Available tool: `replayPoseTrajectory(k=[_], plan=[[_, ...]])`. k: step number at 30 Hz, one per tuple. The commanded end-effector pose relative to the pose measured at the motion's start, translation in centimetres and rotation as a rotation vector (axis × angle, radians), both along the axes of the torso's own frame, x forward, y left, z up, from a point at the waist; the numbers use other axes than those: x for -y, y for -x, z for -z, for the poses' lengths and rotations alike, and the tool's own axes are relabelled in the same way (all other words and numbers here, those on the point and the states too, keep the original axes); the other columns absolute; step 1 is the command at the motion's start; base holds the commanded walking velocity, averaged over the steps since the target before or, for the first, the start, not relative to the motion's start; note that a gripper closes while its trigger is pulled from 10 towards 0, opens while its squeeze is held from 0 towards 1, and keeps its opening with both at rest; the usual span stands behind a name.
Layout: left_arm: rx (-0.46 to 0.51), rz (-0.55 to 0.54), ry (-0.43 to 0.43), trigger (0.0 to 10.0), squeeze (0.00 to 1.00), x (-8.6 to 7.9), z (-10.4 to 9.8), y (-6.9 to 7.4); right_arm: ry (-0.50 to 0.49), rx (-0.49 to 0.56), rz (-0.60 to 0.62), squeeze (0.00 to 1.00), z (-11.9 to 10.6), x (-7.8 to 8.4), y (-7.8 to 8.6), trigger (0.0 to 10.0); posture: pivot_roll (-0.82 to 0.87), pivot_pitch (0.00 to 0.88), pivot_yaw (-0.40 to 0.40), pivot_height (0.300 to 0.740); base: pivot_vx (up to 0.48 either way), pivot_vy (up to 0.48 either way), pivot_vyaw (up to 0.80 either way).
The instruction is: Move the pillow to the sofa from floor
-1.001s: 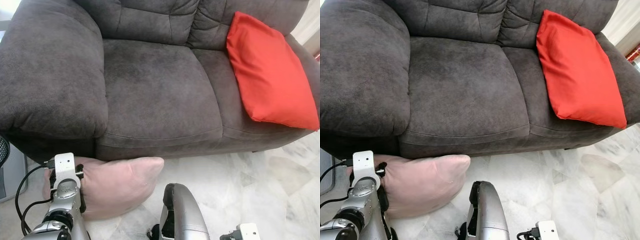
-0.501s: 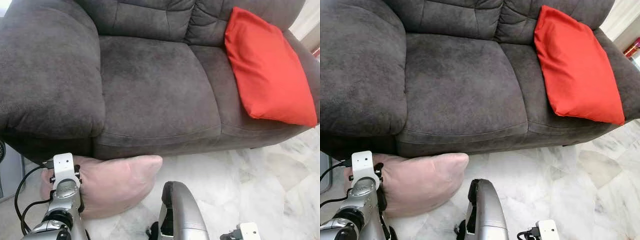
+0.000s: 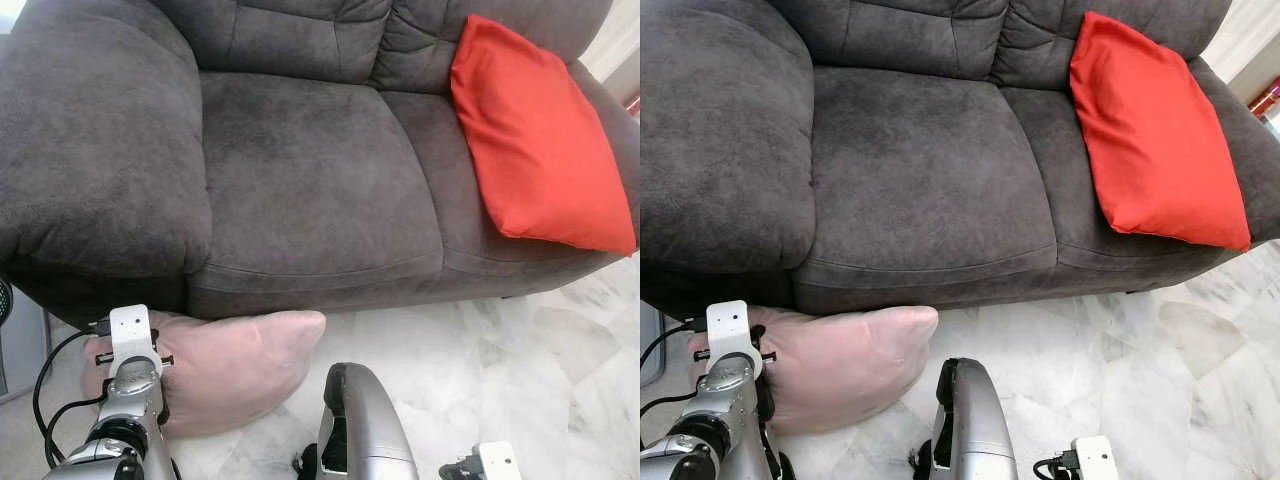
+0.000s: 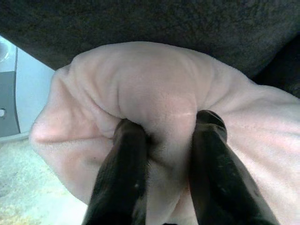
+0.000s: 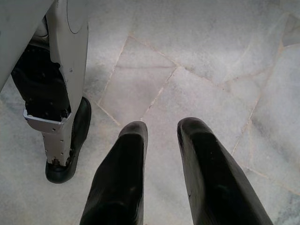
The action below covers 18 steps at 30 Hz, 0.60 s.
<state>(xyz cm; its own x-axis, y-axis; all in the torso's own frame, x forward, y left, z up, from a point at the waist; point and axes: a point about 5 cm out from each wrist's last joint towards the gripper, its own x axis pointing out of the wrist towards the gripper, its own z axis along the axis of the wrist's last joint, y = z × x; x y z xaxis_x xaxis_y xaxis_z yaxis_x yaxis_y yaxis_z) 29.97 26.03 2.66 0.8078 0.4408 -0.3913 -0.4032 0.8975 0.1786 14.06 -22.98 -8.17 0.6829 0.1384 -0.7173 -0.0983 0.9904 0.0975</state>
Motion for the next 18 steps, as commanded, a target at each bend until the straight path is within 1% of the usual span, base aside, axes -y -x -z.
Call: replayPoseTrajectory(k=[1,12,18], plan=[[-0.051,0.004,0.046,0.0,0.0,0.85,1.29,0.67,0.026,-0.029,0.021,0.0,0.08,1.17,0.89,10.0,-0.04,0.221,-0.348,0.5,0.0,0.0,0.0],[-0.039,0.026,0.053,0.0,0.0,1.23,1.34,0.63,0.024,-0.03,0.023,0.0,0.06,1.08,0.68,10.0,-0.03,0.214,-0.344,0.5,0.0,0.0,0.0],[-0.029,0.055,0.058,0.0,0.0,1.74,1.31,0.44,0.017,-0.029,0.024,0.0,0.06,0.87,0.46,10.0,-0.02,0.208,-0.336,0.5,0.0,0.0,0.0]])
